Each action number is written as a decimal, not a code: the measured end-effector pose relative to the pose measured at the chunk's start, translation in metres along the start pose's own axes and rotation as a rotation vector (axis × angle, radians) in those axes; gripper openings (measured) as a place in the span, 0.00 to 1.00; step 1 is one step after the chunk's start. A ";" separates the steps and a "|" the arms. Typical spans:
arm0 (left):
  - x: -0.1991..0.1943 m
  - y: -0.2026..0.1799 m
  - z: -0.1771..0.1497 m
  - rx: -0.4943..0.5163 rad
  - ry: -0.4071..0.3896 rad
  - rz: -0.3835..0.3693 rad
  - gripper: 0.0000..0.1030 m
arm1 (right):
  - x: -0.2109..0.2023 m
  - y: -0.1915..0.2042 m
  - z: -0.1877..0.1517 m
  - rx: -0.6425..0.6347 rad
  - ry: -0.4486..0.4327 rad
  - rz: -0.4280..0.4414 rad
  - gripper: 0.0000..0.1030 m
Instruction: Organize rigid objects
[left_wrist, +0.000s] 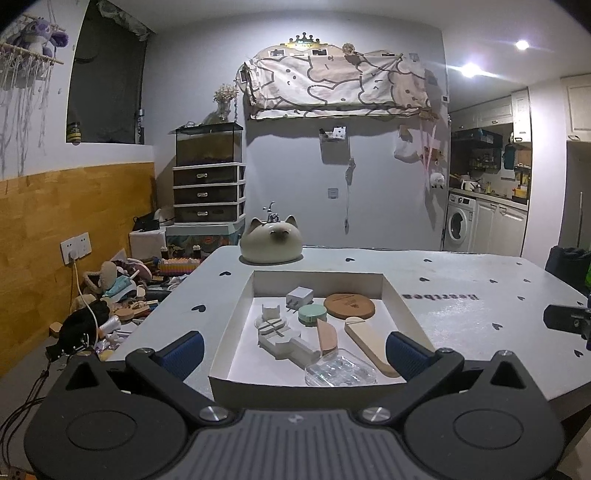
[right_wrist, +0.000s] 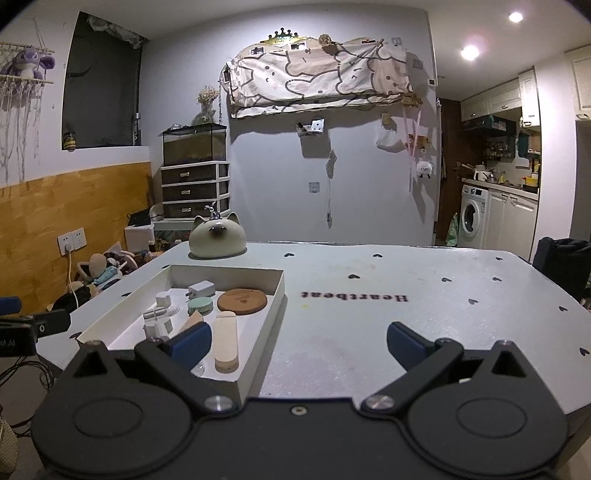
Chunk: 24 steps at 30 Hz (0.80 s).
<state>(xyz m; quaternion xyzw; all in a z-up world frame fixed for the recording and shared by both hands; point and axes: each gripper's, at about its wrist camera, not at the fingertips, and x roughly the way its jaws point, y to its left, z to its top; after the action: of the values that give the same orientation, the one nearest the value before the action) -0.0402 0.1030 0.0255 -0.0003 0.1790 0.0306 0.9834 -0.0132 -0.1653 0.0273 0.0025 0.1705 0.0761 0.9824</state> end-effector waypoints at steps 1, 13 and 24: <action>0.000 0.000 0.000 0.000 0.001 -0.001 1.00 | 0.000 0.000 0.000 0.000 0.000 0.000 0.99; 0.000 -0.002 0.000 -0.002 0.004 -0.002 1.00 | 0.002 0.001 -0.001 0.001 0.004 -0.002 0.99; -0.001 -0.002 0.000 -0.005 -0.001 -0.002 1.00 | 0.002 0.000 -0.001 0.001 0.004 -0.002 0.99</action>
<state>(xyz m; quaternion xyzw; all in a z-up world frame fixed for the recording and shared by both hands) -0.0413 0.1007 0.0261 -0.0031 0.1785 0.0303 0.9835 -0.0118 -0.1648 0.0262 0.0028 0.1727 0.0752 0.9821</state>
